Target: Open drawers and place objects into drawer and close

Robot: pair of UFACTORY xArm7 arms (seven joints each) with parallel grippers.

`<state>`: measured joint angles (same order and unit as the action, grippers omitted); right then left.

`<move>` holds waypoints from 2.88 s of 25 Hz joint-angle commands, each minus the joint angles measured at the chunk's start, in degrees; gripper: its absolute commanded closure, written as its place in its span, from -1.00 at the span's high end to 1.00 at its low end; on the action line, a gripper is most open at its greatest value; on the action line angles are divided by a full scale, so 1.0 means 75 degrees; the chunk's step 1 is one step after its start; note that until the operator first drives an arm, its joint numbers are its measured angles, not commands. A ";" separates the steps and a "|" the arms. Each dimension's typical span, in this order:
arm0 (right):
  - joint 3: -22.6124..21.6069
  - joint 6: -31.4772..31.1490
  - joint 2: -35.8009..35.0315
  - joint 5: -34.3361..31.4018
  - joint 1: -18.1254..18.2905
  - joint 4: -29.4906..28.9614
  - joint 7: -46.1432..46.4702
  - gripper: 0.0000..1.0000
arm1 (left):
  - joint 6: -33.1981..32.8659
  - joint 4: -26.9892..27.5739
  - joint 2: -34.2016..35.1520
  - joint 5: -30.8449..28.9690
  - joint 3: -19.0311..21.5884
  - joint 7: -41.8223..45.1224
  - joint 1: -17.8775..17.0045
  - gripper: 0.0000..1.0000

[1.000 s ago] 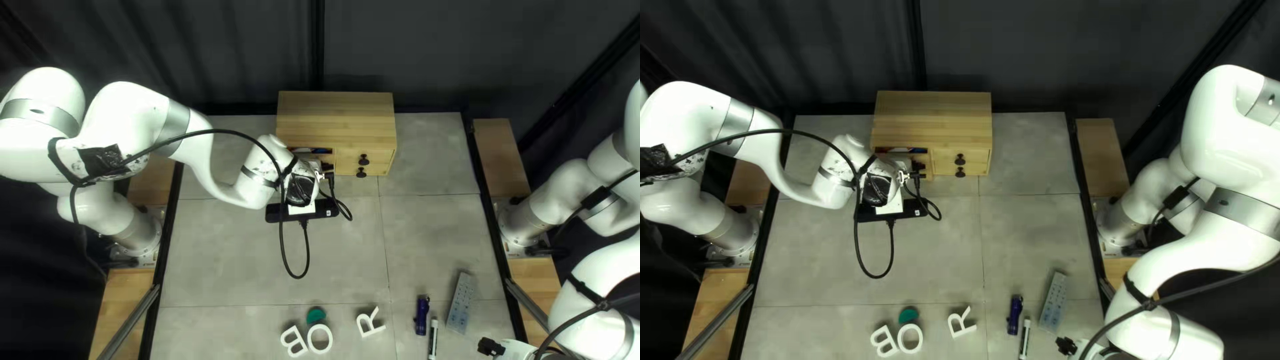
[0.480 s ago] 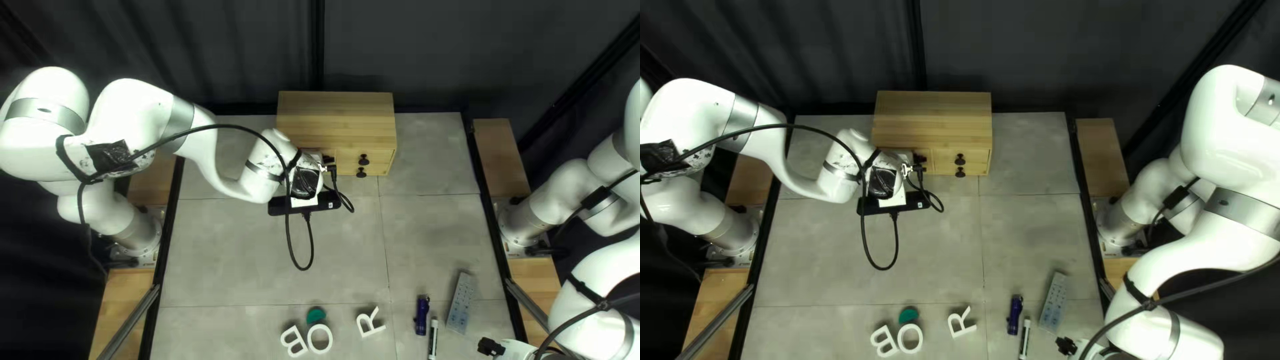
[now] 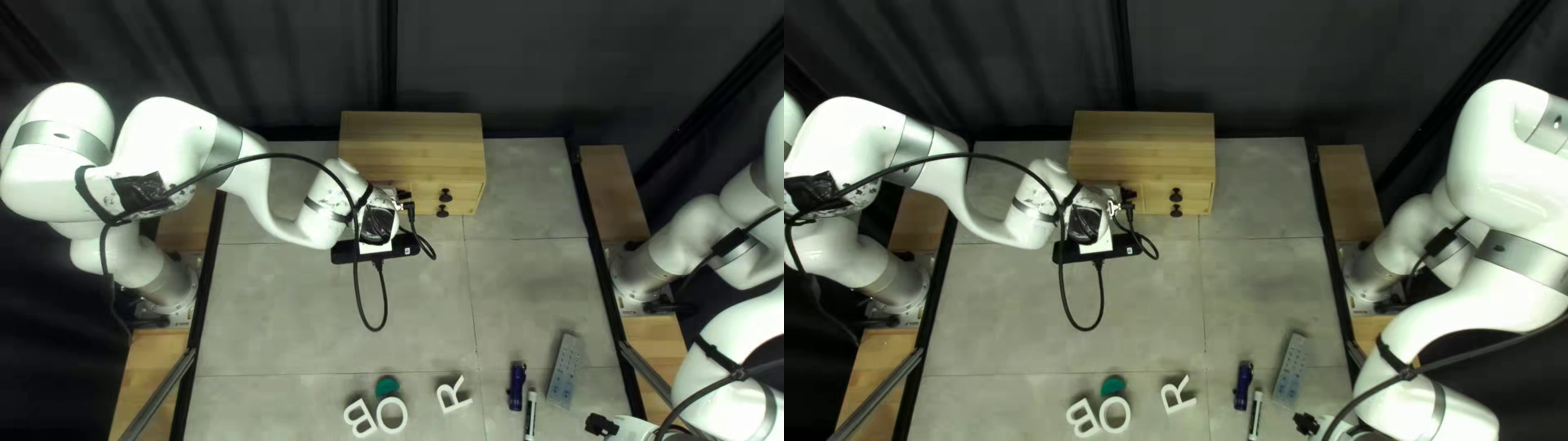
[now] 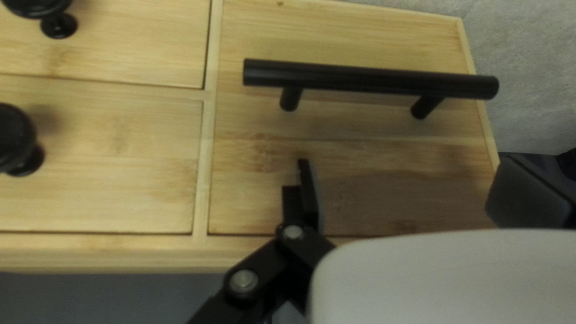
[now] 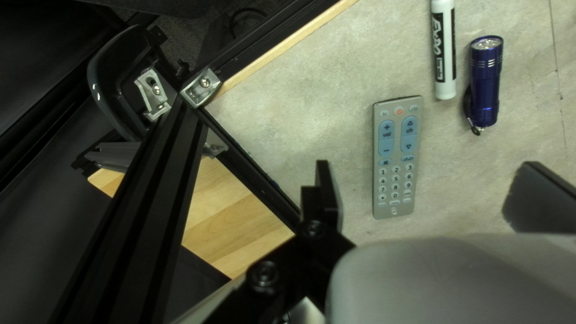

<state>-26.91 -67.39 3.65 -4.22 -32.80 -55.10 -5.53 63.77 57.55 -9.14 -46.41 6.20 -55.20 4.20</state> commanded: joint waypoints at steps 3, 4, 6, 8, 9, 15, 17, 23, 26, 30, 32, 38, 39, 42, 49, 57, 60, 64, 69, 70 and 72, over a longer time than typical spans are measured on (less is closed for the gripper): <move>0.0000 0.0000 0.0000 0.0000 0.0000 0.0000 0.0000 1.00 | 0.0554 0.0118 0.0060 0.0425 0.0473 0.0337 -0.0517 1.00; 0.0000 0.0000 0.0000 0.0000 0.0000 0.0000 0.0000 1.00 | 0.0614 0.0155 0.0035 0.0482 0.0537 0.0372 -0.0586 1.00; 0.0000 0.0000 0.0000 0.0000 0.0000 0.0000 0.0000 1.00 | 0.0824 0.0276 -0.0054 0.0660 0.0739 0.0458 -0.0812 1.00; 0.0000 0.0000 0.0000 0.0000 0.0000 0.0000 0.0000 1.00 | 0.0913 0.0265 -0.0001 0.0866 0.0929 0.0482 -0.0987 1.00; 0.0000 0.0000 0.0000 0.0000 0.0000 0.0000 0.0000 1.00 | 0.0927 0.0238 0.0027 0.0956 0.1007 0.0521 -0.1064 1.00; 0.0000 0.0000 0.0000 0.0000 0.0000 0.0000 0.0000 1.00 | 0.0975 0.0030 0.0089 0.1774 0.1605 0.1009 -0.1620 1.00; 0.0000 0.0000 0.0000 0.0000 0.0000 0.0000 0.0000 1.00 | 0.0994 0.0014 0.0068 0.1993 0.1752 0.1152 -0.1763 1.00; 0.0000 0.0000 0.0000 0.0000 0.0000 0.0000 0.0000 1.00 | 0.0913 -0.0067 -0.0058 0.2580 0.2212 0.1127 -0.2139 1.00; 0.0000 0.0000 0.0000 0.0000 0.0000 0.0000 0.0000 1.00 | 0.1087 0.0045 0.0000 0.2936 0.2348 0.0910 -0.2208 1.00; 0.0000 0.0000 0.0000 0.0000 0.0000 0.0000 0.0000 1.00 | 0.1165 0.0067 0.0190 0.3712 0.2300 0.1496 -0.2116 1.00; 0.0000 0.0000 0.0000 0.0000 0.0000 0.0000 0.0000 1.00 | 0.1168 -0.0038 0.0307 0.4167 0.2249 0.2105 -0.2069 1.00; 0.0000 0.0000 0.0000 0.0000 0.0000 0.0000 0.0000 1.00 | 0.1081 -0.0482 0.0907 0.5436 0.2368 0.4022 -0.2189 1.00; 0.0000 0.0000 0.0000 0.0000 0.0000 0.0000 0.0000 1.00 | 0.1064 -0.0503 0.0936 0.5483 0.2389 0.4115 -0.2209 1.00; 0.0000 0.0000 0.0000 0.0000 0.0000 0.0000 0.0000 1.00 | 0.1059 -0.0429 0.0956 0.5641 0.2534 0.4406 -0.2357 1.00; 0.0000 0.0000 0.0000 0.0000 0.0000 0.0000 0.0000 1.00 | 0.1424 -0.0081 0.1014 0.5877 0.2816 0.4601 -0.2638 1.00; 0.0000 0.0000 0.0000 0.0000 0.0000 0.0000 0.0000 1.00 | 0.1657 0.0203 0.0964 0.5820 0.2934 0.4655 -0.2761 1.00; 0.0000 0.0000 0.0000 0.0000 0.0000 0.0000 0.0000 1.00 | 0.1657 0.0203 0.0964 0.5820 0.2934 0.4655 -0.2761 1.00; 0.0000 0.0000 0.0000 0.0000 0.0000 0.0000 0.0000 1.00 | 0.1657 0.0203 0.0964 0.5820 0.2934 0.4655 -0.2761 1.00; 0.0000 0.0000 0.0000 0.0000 0.0000 0.0000 0.0000 1.00 | 0.1657 0.0203 0.0964 0.5820 0.2934 0.4655 -0.2761 1.00; 0.0000 0.0000 0.0000 0.0000 0.0000 0.0000 0.0000 1.00 | 0.1657 0.0203 0.0964 0.5820 0.2934 0.4655 -0.2761 1.00; 0.0000 0.0000 0.0000 0.0000 0.0000 0.0000 0.0000 1.00 | 0.1657 0.0203 0.0964 0.5820 0.2934 0.4655 -0.2761 1.00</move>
<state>-26.91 -67.39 3.65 -4.22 -32.80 -55.10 -5.53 76.20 59.07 -1.91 -2.76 28.21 -20.28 -16.50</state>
